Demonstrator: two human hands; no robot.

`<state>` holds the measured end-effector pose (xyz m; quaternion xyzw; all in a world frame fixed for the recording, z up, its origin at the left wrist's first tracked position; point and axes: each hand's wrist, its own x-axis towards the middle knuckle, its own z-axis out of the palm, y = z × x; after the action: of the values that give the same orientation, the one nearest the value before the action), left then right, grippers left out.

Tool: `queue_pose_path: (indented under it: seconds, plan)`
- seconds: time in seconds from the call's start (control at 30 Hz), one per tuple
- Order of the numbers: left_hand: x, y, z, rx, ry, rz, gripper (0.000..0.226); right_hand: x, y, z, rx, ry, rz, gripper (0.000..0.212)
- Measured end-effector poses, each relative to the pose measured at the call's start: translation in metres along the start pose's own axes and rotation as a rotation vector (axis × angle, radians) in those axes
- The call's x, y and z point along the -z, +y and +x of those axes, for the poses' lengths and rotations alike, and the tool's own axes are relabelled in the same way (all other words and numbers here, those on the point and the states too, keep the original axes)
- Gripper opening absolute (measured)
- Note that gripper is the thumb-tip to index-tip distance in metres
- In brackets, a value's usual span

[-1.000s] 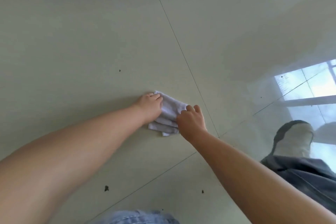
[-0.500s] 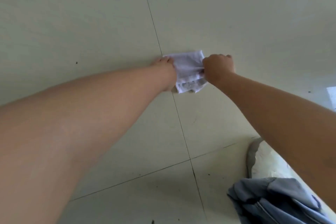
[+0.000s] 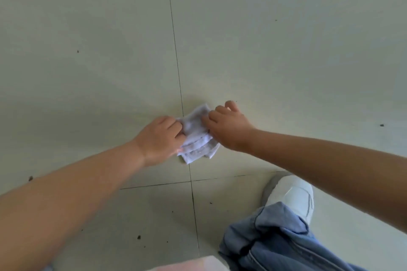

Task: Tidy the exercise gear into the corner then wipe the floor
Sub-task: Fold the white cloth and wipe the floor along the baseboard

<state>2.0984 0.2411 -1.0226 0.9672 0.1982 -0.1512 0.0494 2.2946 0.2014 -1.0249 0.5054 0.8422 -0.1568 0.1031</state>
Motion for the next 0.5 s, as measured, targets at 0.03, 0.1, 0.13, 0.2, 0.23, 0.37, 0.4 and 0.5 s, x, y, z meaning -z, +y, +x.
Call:
queue_pose_path:
  seconds: [0.03,0.1,0.13,0.2,0.23,0.37,0.4,0.5]
  plan:
    - [-0.008,0.010,-0.007,-0.030,0.025,-0.004,0.020,-0.010,-0.003,-0.013,0.040,-0.011,-0.019,0.044]
    - [-0.011,0.029,-0.005,-0.079,0.085,-0.050,0.018,-0.023,-0.001,-0.033,0.070,-0.021,-0.021,0.046]
    - [-0.010,0.038,0.003,-0.082,0.114,-0.081,0.019,-0.023,0.005,-0.042,0.076,0.011,-0.024,0.044]
    - [-0.004,0.054,0.030,-0.064,0.163,-0.111,0.024,-0.020,0.027,-0.052,0.003,0.053,-0.011,0.031]
    - [0.000,0.059,0.048,-0.046,0.180,-0.130,0.026,-0.017,0.042,-0.055,-0.058,0.078,0.004,0.032]
    - [0.015,0.042,0.126,0.075,0.119,-0.146,0.033,-0.004,0.101,-0.053,-0.356,0.124,0.017,0.038]
    - [0.023,0.031,0.143,0.120,0.107,-0.149,0.034,0.001,0.113,-0.046,-0.432,0.144,0.022,0.032]
    - [0.046,-0.006,0.164,0.351,0.054,-0.170,0.027,0.019,0.122,-0.006,-0.594,0.159,0.078,0.029]
